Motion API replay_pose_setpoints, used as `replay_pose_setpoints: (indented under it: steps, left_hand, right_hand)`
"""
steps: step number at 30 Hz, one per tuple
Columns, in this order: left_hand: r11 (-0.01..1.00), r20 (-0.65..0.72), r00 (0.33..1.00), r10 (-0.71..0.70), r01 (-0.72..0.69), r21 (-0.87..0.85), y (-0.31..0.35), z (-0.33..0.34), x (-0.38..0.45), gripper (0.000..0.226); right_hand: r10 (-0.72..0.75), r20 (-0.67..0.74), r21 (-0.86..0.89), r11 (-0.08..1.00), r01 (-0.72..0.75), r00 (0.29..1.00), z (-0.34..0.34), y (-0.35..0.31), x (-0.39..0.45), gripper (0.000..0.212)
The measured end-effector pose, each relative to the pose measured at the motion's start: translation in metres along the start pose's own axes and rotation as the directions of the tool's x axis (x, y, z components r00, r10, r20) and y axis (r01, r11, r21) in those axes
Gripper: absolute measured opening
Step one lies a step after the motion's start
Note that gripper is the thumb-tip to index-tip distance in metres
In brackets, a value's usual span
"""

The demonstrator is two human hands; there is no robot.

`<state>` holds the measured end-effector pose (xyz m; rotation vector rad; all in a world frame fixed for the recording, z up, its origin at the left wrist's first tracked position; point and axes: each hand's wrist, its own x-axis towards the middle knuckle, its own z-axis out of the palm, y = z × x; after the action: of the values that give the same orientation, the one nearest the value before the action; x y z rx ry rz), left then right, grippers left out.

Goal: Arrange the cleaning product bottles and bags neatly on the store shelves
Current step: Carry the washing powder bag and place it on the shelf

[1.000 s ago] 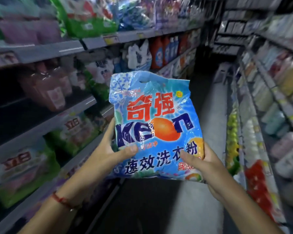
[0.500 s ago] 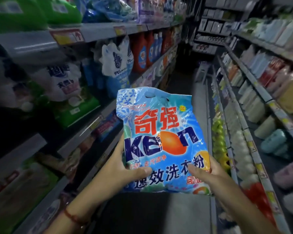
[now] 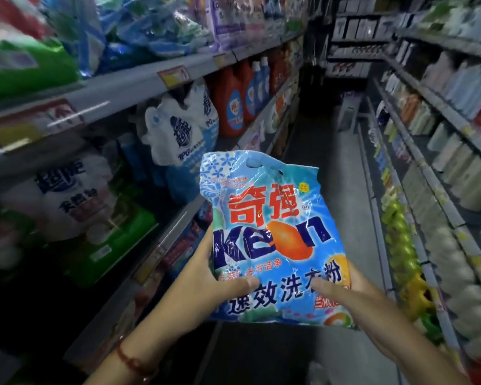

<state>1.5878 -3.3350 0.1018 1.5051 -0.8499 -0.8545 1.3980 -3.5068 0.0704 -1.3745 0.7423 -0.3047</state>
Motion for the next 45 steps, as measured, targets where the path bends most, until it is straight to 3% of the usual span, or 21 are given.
replay_pose_setpoints:
  steps: [2, 6, 11, 16, 18, 20, 21, 22, 24, 26, 29, 33, 37, 40, 45]
  left_hand:
    - [1.000, -0.051, 0.999, 0.013, -0.013, 0.005, 0.005, -0.003, 0.026, 0.072]
    - [0.998, -0.188, 0.980, 0.057, -0.057, 0.005, 0.026, -0.007, 0.077, 0.074]
    - [0.984, -0.376, 0.911, 0.171, -0.137, 0.116, 0.070, -0.021, 0.132, 0.079]
    - [0.940, -0.568, 0.761, 0.313, -0.165, 0.297, 0.109, -0.032, 0.157, 0.081]
    - [0.928, -0.605, 0.720, 0.340, -0.152, 0.340, 0.119, -0.036, 0.160, 0.080]
    - [0.910, -0.660, 0.643, 0.388, -0.151, 0.387, 0.135, -0.052, 0.160, 0.078]
    - [0.911, -0.664, 0.641, 0.386, -0.154, 0.382, 0.138, -0.058, 0.163, 0.077]
    - [0.900, -0.679, 0.607, 0.413, -0.156, 0.408, 0.150, -0.068, 0.162, 0.077]
    - [0.878, -0.697, 0.551, 0.459, -0.163, 0.450, 0.162, -0.090, 0.167, 0.077]
    - [0.832, -0.705, 0.461, 0.538, -0.157, 0.532, 0.183, -0.119, 0.173, 0.082]
    - [0.748, -0.668, 0.370, 0.645, -0.130, 0.651, 0.211, -0.158, 0.192, 0.088]
    - [0.711, -0.662, 0.327, 0.674, -0.047, 0.701, 0.222, -0.209, 0.222, 0.088]
    - [0.764, -0.780, 0.312, 0.542, 0.205, 0.612, 0.208, -0.237, 0.250, 0.121]
    - [0.772, -0.820, 0.304, 0.485, 0.293, 0.564, 0.202, -0.244, 0.257, 0.122]
    - [0.746, -0.854, 0.295, 0.430, 0.417, 0.519, 0.207, -0.243, 0.262, 0.121]
  right_hand:
    - [-0.016, 0.075, -0.034, 0.999, 0.019, 0.997, -0.008, -0.014, 0.035, 0.086]
    - [-0.073, 0.222, -0.036, 0.996, 0.083, 0.972, -0.025, -0.059, 0.107, 0.085]
    - [-0.198, 0.471, 0.020, 0.977, 0.214, 0.859, -0.035, -0.139, 0.195, 0.080]
    - [-0.271, 0.625, -0.011, 0.935, 0.355, 0.732, -0.017, -0.207, 0.265, 0.093]
    - [-0.298, 0.615, -0.072, 0.901, 0.428, 0.730, -0.007, -0.223, 0.280, 0.097]
    - [-0.334, 0.670, -0.068, 0.861, 0.503, 0.663, 0.017, -0.251, 0.298, 0.099]
    - [-0.362, 0.648, -0.070, 0.848, 0.525, 0.670, 0.021, -0.257, 0.301, 0.098]
    - [-0.393, 0.678, -0.046, 0.821, 0.569, 0.621, 0.038, -0.273, 0.308, 0.090]
    - [-0.428, 0.694, 0.005, 0.807, 0.591, 0.579, 0.060, -0.299, 0.318, 0.062]
    - [-0.497, 0.688, 0.056, 0.762, 0.645, 0.529, 0.090, -0.336, 0.333, 0.047]
    - [-0.558, 0.672, 0.088, 0.713, 0.695, 0.487, 0.129, -0.382, 0.357, 0.058]
    - [-0.503, 0.707, 0.003, 0.705, 0.709, 0.498, 0.179, -0.416, 0.402, 0.100]
    - [-0.383, 0.744, -0.100, 0.746, 0.659, 0.547, 0.207, -0.414, 0.444, 0.091]
    - [-0.370, 0.744, -0.112, 0.752, 0.649, 0.557, 0.213, -0.405, 0.456, 0.068]
    - [-0.395, 0.734, -0.133, 0.713, 0.688, 0.552, 0.212, -0.405, 0.456, 0.086]
